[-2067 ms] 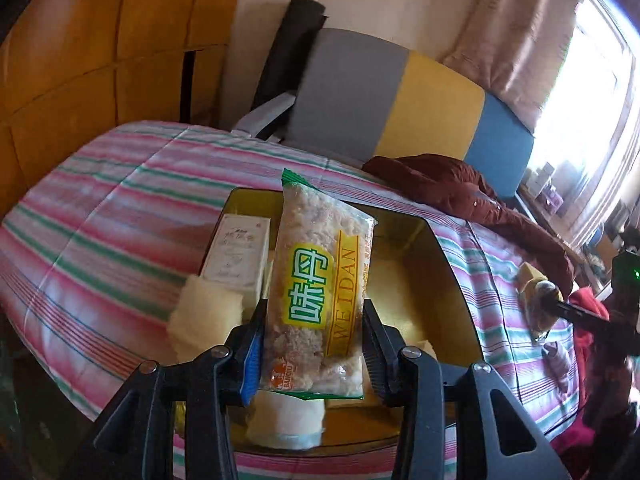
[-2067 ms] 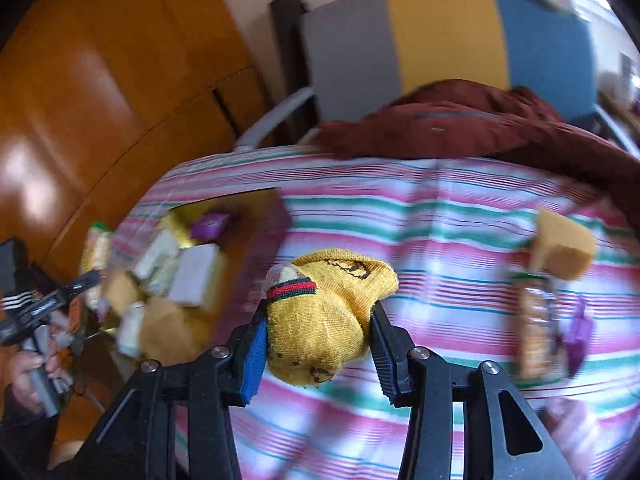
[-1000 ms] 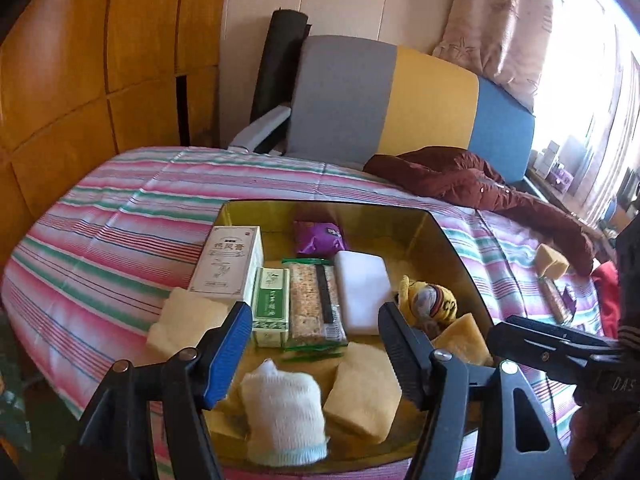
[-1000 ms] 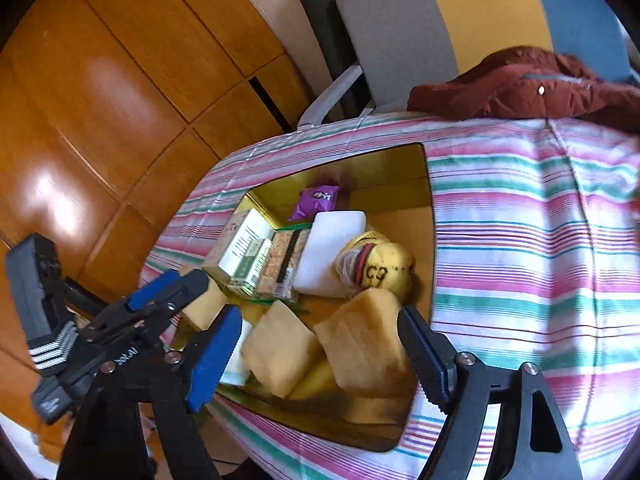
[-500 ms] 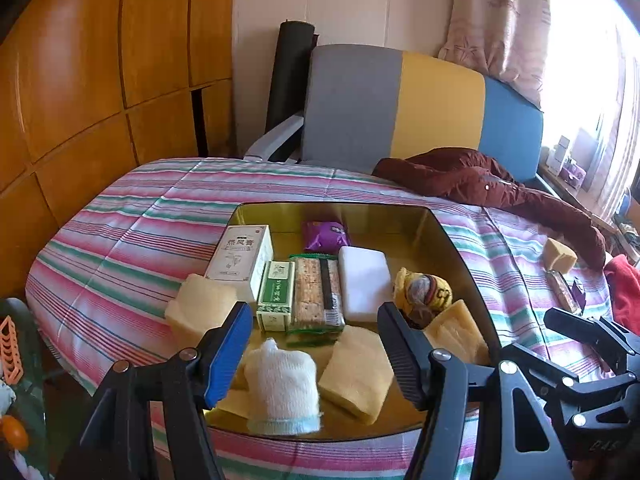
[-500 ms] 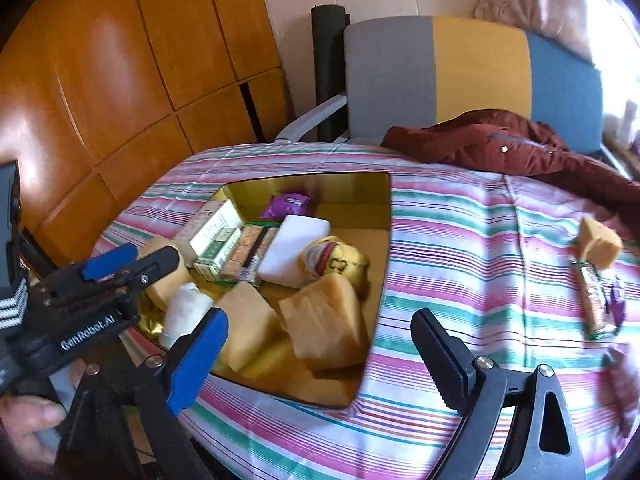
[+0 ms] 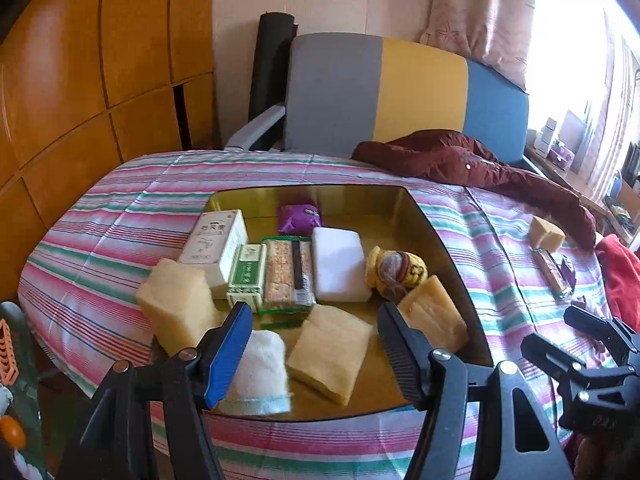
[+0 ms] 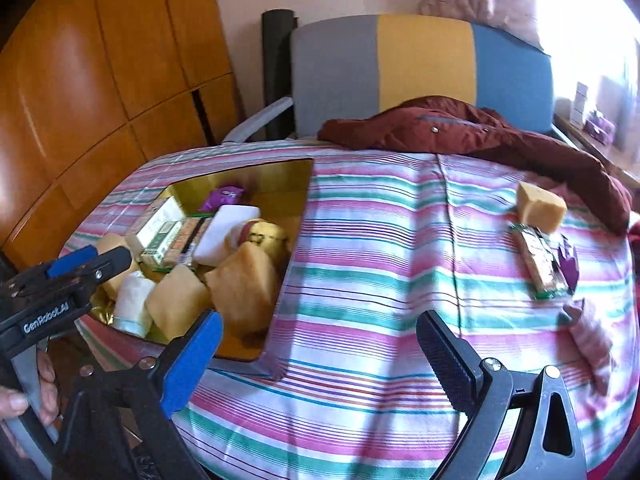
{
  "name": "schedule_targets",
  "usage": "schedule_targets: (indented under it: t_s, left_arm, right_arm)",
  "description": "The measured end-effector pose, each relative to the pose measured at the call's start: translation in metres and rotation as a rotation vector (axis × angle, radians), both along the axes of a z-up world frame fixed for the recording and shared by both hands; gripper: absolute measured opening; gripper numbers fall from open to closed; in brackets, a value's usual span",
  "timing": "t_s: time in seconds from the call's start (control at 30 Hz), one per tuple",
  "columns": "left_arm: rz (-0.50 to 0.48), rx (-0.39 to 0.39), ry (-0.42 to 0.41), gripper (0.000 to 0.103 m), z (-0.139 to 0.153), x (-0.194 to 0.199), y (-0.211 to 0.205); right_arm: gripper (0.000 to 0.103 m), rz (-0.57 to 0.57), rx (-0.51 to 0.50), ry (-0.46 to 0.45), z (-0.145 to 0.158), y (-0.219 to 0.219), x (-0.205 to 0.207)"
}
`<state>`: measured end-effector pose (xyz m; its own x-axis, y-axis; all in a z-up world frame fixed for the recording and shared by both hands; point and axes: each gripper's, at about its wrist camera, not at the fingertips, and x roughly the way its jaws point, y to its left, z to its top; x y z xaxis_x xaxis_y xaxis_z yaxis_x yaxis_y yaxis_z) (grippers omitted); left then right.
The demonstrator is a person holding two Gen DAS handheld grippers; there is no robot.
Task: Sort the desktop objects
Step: 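Move both grippers back toward the remaining sponge, packets and pink sock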
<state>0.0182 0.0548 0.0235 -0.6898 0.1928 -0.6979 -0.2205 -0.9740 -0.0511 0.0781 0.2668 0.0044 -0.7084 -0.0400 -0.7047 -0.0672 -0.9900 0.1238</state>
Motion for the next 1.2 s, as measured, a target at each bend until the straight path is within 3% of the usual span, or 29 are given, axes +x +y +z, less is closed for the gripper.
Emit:
schedule_targets:
  t_s: [0.3,0.6,0.8,1.0,1.2]
  left_arm:
    - [-0.023,0.038,-0.074,0.066,-0.012,-0.005,0.002]
    - [-0.111,0.068,-0.027,0.065,0.000,0.001,0.020]
    - [-0.231,0.082,-0.028,0.065,0.004,0.006,0.051]
    - [-0.363,0.067,-0.047,0.065,0.000,0.017,0.093]
    - [-0.440,0.071,-0.071,0.065,-0.004,0.024,0.124]
  right_arm:
    - [0.100,-0.016,0.064,0.000,-0.002,-0.001,0.004]
    - [0.100,-0.116,0.044,-0.088,-0.013,0.047,0.016]
    - [0.100,-0.318,-0.058,-0.153,-0.008,0.135,0.039]
    - [0.100,-0.502,-0.204,-0.158,-0.001,0.206,0.064]
    - [0.100,-0.560,-0.360,-0.131,-0.003,0.253,0.062]
